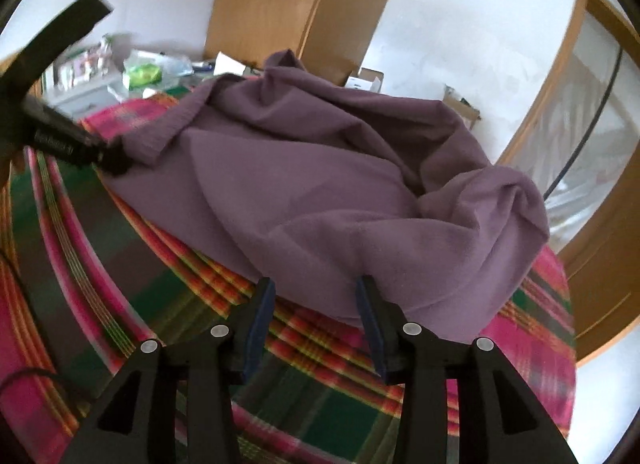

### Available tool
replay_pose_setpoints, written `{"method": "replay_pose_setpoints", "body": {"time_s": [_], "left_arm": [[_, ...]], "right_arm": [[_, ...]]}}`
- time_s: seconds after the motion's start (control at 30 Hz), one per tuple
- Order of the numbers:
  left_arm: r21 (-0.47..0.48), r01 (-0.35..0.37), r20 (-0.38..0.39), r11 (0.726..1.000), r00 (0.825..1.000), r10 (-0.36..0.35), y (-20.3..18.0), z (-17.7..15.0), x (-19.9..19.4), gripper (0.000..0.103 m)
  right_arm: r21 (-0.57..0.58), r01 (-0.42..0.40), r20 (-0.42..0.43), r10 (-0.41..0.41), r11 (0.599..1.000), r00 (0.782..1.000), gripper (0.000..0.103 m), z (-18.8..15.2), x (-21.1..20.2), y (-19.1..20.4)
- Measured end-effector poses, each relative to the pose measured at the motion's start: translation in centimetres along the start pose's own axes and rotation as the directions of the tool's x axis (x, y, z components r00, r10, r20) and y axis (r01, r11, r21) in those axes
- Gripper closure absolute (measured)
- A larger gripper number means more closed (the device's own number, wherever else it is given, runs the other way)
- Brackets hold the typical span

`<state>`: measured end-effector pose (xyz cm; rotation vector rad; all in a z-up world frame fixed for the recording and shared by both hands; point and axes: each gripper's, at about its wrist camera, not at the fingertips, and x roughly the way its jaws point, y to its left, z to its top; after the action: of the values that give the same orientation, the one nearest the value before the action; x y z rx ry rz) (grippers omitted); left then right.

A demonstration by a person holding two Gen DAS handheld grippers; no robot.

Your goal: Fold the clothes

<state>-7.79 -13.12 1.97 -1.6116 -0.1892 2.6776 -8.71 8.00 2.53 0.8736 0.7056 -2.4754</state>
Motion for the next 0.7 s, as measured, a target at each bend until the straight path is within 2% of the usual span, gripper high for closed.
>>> {"method": "replay_pose_setpoints", "body": {"time_s": [0.07, 0.13, 0.17, 0.2, 0.3, 0.37, 0.5, 0.6, 0.7], "left_arm": [[-0.028, 0.015, -0.002, 0.999, 1.000, -0.015, 0.3, 0.2, 0.0, 0.072], [-0.065, 0.059, 0.000, 0.996, 0.998, -0.059, 0.7, 0.4, 0.0, 0.076], [-0.086, 0.085, -0.001, 0.993, 0.996, -0.085, 1.0, 0.4, 0.1, 0.086], [-0.106, 0.111, -0.001, 0.988, 0.994, -0.112, 1.3, 0.5, 0.2, 0.090], [-0.173, 0.145, 0.025, 0.974, 0.989, -0.143, 2.4, 0.5, -0.2, 0.096], [-0.195, 0.167, 0.054, 0.966, 0.986, -0.159, 2.8, 0.3, -0.9, 0.096], [-0.235, 0.224, 0.117, 0.946, 0.973, -0.202, 3.4, -0.2, -2.4, 0.097], [-0.278, 0.250, 0.143, 0.928, 0.966, -0.217, 4.1, -0.9, -3.1, 0.098], [-0.318, 0.264, 0.141, 0.911, 0.963, -0.229, 4.8, -1.8, -3.2, 0.098]], "right_arm": [[-0.049, 0.039, 0.011, -0.038, 0.998, 0.999, 0.058, 0.0, 0.4, 0.5], [-0.103, 0.079, 0.017, -0.078, 0.992, 0.997, 0.058, -0.1, 0.8, 1.0], [-0.127, 0.092, 0.020, -0.090, 0.988, 0.996, 0.058, -0.1, 1.0, 1.2], [-0.146, 0.101, 0.022, -0.099, 0.984, 0.995, 0.058, -0.1, 1.2, 1.3], [-0.163, 0.114, 0.031, -0.111, 0.980, 0.993, 0.061, -0.2, 1.4, 0.9], [-0.164, 0.125, 0.032, -0.121, 0.978, 0.992, 0.066, -0.2, 1.4, 0.6], [-0.137, 0.166, 0.028, -0.164, 0.977, 0.986, 0.096, -0.2, 1.2, -0.2], [-0.091, 0.190, 0.037, -0.187, 0.978, 0.982, 0.103, -0.4, 0.3, -0.8], [-0.025, 0.221, 0.052, -0.219, 0.975, 0.974, 0.103, -0.9, -1.3, -1.9]]}}
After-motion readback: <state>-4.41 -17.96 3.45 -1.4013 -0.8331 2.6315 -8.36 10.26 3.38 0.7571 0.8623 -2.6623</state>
